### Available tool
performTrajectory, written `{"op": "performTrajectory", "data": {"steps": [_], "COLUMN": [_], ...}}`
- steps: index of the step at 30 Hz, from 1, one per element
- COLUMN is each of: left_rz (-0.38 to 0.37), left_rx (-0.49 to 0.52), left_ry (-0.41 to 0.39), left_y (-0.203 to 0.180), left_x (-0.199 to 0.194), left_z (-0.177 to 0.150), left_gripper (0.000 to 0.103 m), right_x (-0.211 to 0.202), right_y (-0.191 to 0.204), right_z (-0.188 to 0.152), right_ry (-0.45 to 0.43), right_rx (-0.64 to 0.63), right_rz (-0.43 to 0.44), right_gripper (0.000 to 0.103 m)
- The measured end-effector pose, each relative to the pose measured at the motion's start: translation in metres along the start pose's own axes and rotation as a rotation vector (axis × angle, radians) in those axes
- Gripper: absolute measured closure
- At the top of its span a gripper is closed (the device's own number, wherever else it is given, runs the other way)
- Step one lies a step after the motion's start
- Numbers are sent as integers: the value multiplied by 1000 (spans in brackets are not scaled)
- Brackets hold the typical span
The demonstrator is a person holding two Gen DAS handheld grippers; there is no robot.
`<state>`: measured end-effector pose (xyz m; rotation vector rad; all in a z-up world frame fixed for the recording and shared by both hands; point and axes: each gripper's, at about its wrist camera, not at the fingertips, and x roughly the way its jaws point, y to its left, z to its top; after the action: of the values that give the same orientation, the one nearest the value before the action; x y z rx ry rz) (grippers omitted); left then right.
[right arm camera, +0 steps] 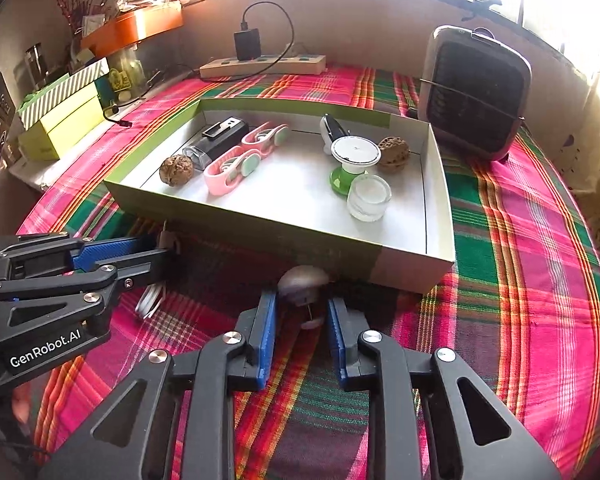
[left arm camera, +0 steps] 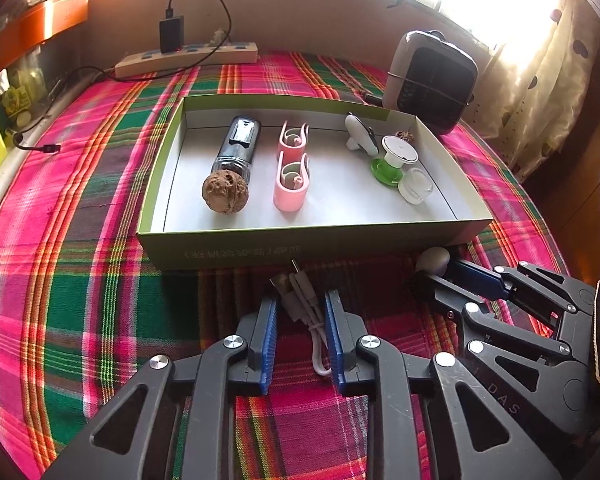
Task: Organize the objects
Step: 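Grasp the white cable with the left tool while the right tool grasps the mushroom-shaped piece, then carry the cable with the left tool while the right tool carries the piece over the box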
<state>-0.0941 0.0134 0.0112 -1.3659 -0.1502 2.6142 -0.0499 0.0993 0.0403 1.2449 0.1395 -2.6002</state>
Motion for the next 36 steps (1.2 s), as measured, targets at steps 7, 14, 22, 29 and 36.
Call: {"op": "performTrajectory", "data": {"steps": [7, 14, 22, 29, 36], "left_rz": [-1, 0, 6, -4, -8], "left_rx": [-1, -3, -1, 1, 4], "left_ry": [-1, -2, -7, -22, -28], "left_y": [-1, 0, 0, 2, 3], "left_x": [0, -2, -5, -9, -12], "left_z": [-1, -1, -2, -1, -5], "left_gripper": [83, 83, 85, 96, 96], "right_x": [-1, 0, -4, -10, -13], "right_y": [0, 0, 0, -1, 0], "right_z": [0, 0, -3, -4, -5], "right_ry": [0, 0, -3, -17, -20], "right_rx": [4, 5, 9, 13, 16], "right_rz": [8, 11, 19, 25, 22], "right_gripper": [79, 79, 79, 79, 79]}}
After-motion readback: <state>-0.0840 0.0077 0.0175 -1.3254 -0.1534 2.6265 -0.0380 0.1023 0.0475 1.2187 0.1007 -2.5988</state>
